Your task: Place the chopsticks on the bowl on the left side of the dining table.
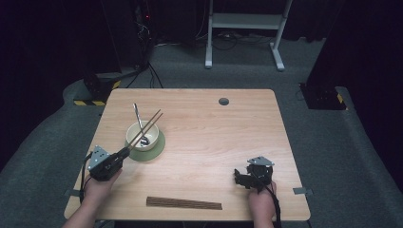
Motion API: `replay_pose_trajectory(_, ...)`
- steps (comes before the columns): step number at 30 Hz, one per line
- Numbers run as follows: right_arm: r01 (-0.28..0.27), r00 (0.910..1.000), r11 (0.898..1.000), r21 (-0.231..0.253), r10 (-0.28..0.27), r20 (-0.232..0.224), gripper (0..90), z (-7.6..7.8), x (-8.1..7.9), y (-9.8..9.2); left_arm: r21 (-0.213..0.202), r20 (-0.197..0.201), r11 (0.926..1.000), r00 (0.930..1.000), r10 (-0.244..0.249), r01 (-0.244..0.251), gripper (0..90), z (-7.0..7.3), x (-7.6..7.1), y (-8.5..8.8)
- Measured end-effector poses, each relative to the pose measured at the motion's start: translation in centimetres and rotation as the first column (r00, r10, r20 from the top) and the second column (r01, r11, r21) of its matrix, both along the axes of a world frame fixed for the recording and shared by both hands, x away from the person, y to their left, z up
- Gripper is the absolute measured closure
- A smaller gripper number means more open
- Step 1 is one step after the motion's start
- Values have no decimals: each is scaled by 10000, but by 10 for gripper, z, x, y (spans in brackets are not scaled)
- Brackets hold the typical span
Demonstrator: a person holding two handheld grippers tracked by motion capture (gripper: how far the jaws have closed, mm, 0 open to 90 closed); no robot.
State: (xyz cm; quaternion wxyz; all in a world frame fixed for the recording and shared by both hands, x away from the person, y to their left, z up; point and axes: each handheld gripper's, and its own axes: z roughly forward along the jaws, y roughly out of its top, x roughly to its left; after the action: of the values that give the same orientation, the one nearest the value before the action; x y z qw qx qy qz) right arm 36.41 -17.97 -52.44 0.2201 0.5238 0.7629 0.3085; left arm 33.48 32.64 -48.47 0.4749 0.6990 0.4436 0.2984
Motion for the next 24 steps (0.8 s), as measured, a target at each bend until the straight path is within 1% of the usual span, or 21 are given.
replay_pose_trajectory(7,0,10000,10000,-1,0,2,90,0,0,0,8,-89,10000,10000,42,-41,829,-2,1,0)
replay_pose_trajectory(13,0,10000,10000,-2,0,1,90,0,0,0,-150,-53,9999,10000,22,-23,806,-2,1,2)
replay_pose_trajectory(14,-1,10000,10000,-3,1,1,90,0,0,0,-300,79,9995,9999,69,-66,766,1,-1,4)
replay_pose_trajectory(15,-1,10000,10000,-3,1,1,90,0,0,0,-300,79,9995,9999,69,-66,743,1,-1,4)
replay_pose_trajectory(16,-2,10000,10000,-2,2,1,90,0,0,0,-535,275,9984,9994,200,-185,718,5,-3,9)
replay_pose_trajectory(17,-2,10000,10000,-2,2,1,90,0,0,0,-535,275,9984,9994,200,-185,693,5,-3,9)
replay_pose_trajectory(18,-1,10000,10000,-1,1,0,91,0,0,0,-659,403,9972,9984,385,-358,664,9,-6,16)
replay_pose_trajectory(19,-1,10000,10000,-1,1,0,91,0,0,0,-659,403,9972,9984,385,-358,630,9,-6,16)
replay_pose_trajectory(20,-4,10000,10000,0,4,-2,90,0,0,0,-749,400,9963,9982,456,-425,595,10,-7,19)
replay_pose_trajectory(21,-4,10000,10000,0,4,-2,90,0,0,0,-777,371,9959,9981,494,-464,595,10,-8,23)
replay_pose_trajectory(22,-4,10000,10000,4,4,-5,90,0,0,0,-799,224,9958,9987,457,-438,535,8,-9,28)
replay_pose_trajectory(24,-6,10000,10000,4,6,-5,90,0,0,0,-733,84,9965,9991,406,-399,482,5,-11,30)
